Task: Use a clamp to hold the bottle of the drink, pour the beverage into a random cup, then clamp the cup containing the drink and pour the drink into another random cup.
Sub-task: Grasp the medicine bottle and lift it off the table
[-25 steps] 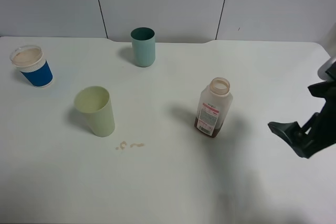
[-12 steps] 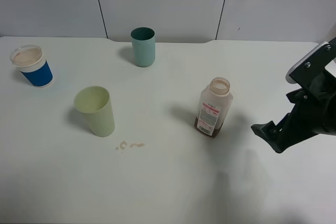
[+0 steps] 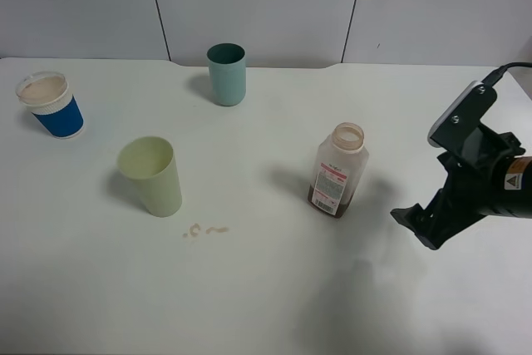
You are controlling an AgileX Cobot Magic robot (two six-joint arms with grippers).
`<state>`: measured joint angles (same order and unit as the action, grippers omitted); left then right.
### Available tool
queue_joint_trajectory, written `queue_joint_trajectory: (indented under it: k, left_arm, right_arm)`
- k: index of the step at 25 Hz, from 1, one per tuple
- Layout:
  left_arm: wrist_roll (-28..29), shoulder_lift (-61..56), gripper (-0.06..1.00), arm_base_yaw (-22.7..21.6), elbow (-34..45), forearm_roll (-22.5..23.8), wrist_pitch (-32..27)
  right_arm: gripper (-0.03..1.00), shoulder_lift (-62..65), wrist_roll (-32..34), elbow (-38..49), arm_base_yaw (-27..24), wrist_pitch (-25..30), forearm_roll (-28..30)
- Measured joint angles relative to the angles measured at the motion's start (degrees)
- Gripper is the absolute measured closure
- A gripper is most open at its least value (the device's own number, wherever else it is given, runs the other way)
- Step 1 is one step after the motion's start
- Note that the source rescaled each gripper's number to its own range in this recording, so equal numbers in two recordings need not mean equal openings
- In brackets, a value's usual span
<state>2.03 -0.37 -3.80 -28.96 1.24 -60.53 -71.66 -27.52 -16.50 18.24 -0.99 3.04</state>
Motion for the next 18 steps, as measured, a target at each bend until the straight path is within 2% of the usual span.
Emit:
queue_joint_trajectory:
  k: [4,10,18]
  left_arm:
    - [0.0,0.0,-0.06,0.0,0.0,0.0,0.0]
    - [0.0,0.0,-0.06,0.0,0.0,0.0,0.0]
    - [0.0,0.0,-0.06,0.0,0.0,0.0,0.0]
  right_arm:
    - [-0.03,-3.4,0.0,-0.1,1.4,-3.4,1.2]
    - [-0.03,-7.3,0.0,-0.1,8.2,-4.6,1.3]
    - [-0.03,-12.2,0.2,-0.1,9.3,-10.7,1.2]
